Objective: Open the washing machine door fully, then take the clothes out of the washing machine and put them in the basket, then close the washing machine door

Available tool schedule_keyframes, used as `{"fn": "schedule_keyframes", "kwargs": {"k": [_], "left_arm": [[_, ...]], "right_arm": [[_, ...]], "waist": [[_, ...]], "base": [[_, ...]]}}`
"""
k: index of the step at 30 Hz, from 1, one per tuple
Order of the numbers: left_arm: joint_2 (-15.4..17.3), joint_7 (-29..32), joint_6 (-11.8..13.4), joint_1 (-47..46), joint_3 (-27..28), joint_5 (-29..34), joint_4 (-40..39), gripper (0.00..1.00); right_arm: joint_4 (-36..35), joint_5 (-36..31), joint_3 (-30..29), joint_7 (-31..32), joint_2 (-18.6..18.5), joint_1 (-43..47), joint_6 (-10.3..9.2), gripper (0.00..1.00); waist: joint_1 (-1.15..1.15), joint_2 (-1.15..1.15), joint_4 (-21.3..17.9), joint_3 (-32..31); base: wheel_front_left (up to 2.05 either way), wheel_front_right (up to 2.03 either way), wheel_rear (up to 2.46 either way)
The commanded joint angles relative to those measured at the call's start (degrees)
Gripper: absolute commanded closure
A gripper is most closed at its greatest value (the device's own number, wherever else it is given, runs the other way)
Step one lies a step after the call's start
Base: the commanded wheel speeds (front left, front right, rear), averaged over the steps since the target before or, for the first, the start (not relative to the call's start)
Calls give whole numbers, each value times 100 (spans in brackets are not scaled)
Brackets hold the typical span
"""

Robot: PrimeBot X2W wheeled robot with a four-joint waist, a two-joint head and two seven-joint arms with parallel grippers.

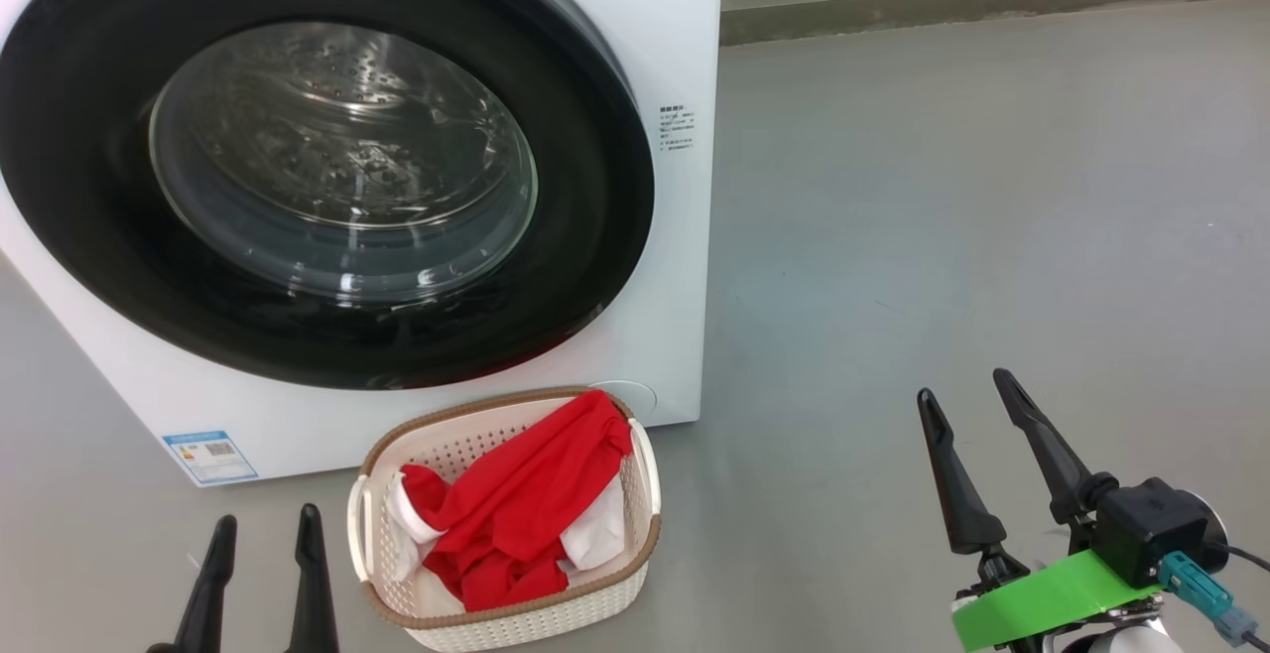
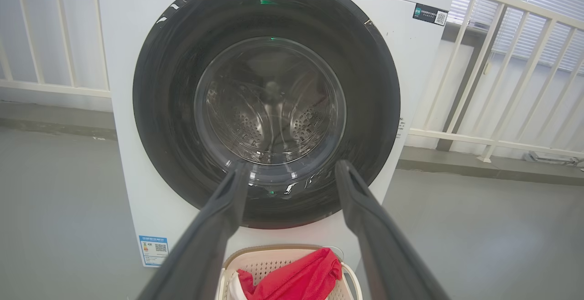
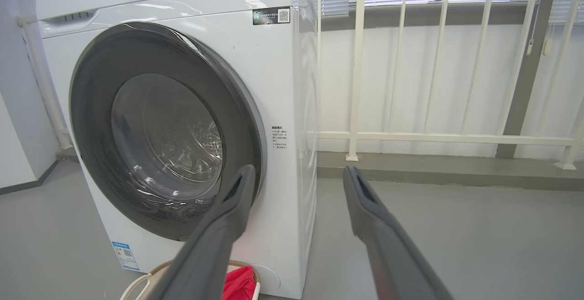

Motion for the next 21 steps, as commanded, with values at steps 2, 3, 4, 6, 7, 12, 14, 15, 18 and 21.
{"fn": "schedule_keyframes", "kwargs": {"k": [2,3,4,6,7,12,14,15,18,21], "left_arm": [[79,-23,57,-62,151,56,-168,0],[82,-20,60,-60,145,57,-174,0],[86,-16,64,-57,140,58,-179,0],[91,-9,72,-55,137,47,-195,0],[94,25,83,-47,133,43,-192,0],[-59,68,48,5,-48,-12,235,100],[-104,81,43,-4,-45,-53,356,100],[-105,99,35,-17,-37,-111,369,100],[-105,152,14,-51,-22,-290,396,100],[-105,200,-8,-75,-11,-469,417,100]], "right_arm": [[-120,7,77,-36,-3,-5,-22,0],[-116,6,75,-36,-3,-5,-22,0],[-114,8,74,-36,-3,-5,-22,0],[-112,20,74,-36,-3,-4,-22,0],[-112,30,73,-36,-3,-4,-22,0],[275,12,29,3,20,178,1,100],[392,56,33,12,26,249,1,100],[392,123,31,24,24,245,1,100],[396,327,21,64,12,230,0,100],[400,530,10,106,1,218,0,100]], "waist": [[0,0,22,-5],[0,0,28,-8],[0,0,34,-11],[0,0,45,-10],[0,0,50,-2],[0,0,50,-4],[0,0,51,-3],[0,0,53,-1],[7,0,61,2],[12,0,69,0]], "base": [[0,0,0],[0,0,0],[0,0,0],[0,0,0],[0,0,0],[0,0,0],[0,0,0],[0,0,0],[0,0,0],[0,0,0]]}}
